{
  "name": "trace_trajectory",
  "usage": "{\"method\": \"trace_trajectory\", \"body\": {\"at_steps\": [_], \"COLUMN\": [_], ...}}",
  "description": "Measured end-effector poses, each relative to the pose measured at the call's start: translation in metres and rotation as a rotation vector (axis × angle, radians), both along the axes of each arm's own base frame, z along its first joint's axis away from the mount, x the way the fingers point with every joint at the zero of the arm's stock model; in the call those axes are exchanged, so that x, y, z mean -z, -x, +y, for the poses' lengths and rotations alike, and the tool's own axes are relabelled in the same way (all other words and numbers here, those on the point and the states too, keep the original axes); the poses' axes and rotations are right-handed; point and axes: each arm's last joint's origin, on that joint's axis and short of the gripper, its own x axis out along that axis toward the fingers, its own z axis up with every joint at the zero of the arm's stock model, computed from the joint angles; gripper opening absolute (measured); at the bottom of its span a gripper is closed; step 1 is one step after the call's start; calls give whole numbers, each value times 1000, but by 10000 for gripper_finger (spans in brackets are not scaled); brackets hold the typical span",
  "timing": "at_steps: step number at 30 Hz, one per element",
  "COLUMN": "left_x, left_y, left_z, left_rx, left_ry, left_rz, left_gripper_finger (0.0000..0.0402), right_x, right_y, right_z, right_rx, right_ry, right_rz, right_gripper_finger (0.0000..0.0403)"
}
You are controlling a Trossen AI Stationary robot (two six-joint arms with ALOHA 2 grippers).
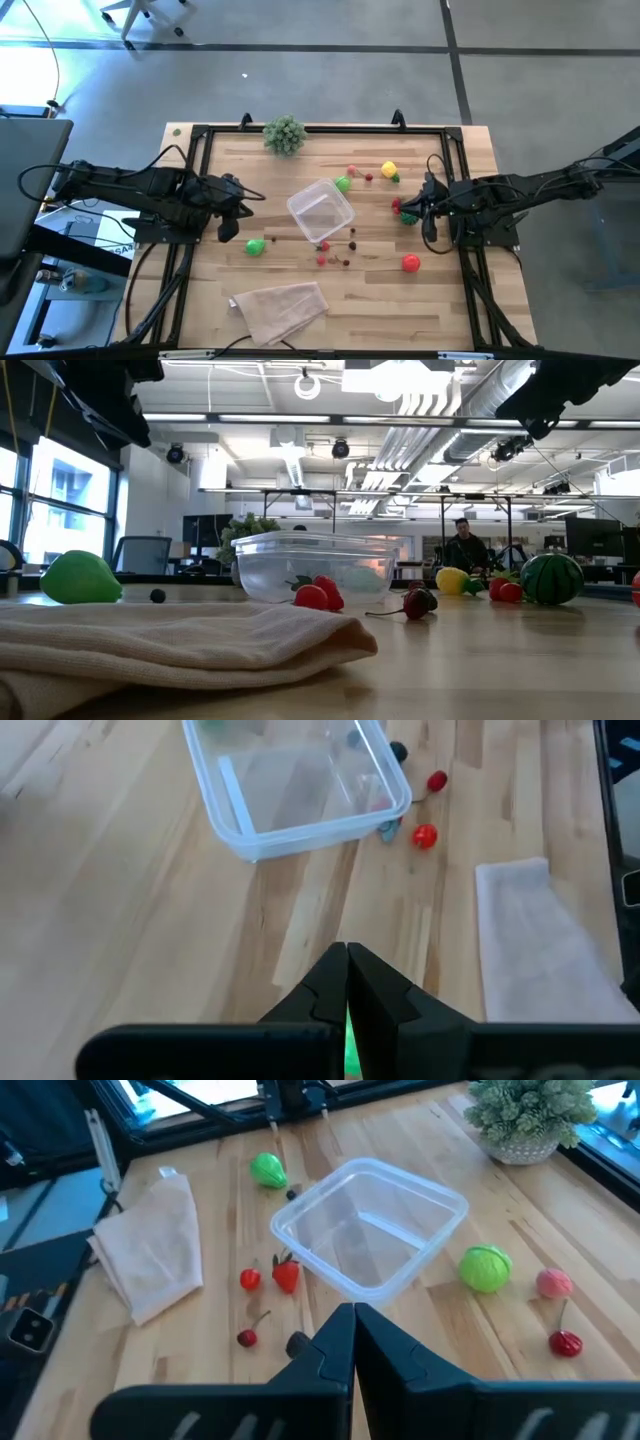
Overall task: Pick and placing Produce into tupperware
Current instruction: Put the green watermelon into the transparent bin
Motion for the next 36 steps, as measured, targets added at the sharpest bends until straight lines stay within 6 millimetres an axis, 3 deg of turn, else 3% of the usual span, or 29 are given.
{"method": "trace_trajectory", "body": {"at_steps": [7, 17, 28, 36], "left_x": [-1, -1, -1, -1], "left_y": [-1, -1, -1, -1], "left_z": [0, 0, 0, 0], "left_rx": [0, 0, 0, 0], "left_ry": [-2, -2, -2, -2], "left_rz": [-11, -12, -12, -12], "left_gripper_finger": [1, 1, 1, 1], "right_x": [2, 3, 15, 12], "right_y": [1, 2, 13, 8], "right_z": [-2, -6, -17, -19], "right_rx": [67, 184, 510, 538], "right_ry": [11, 41, -399, -555], "right_rz": [20, 14, 126, 197], "right_gripper_finger": [14, 108, 162, 161]}}
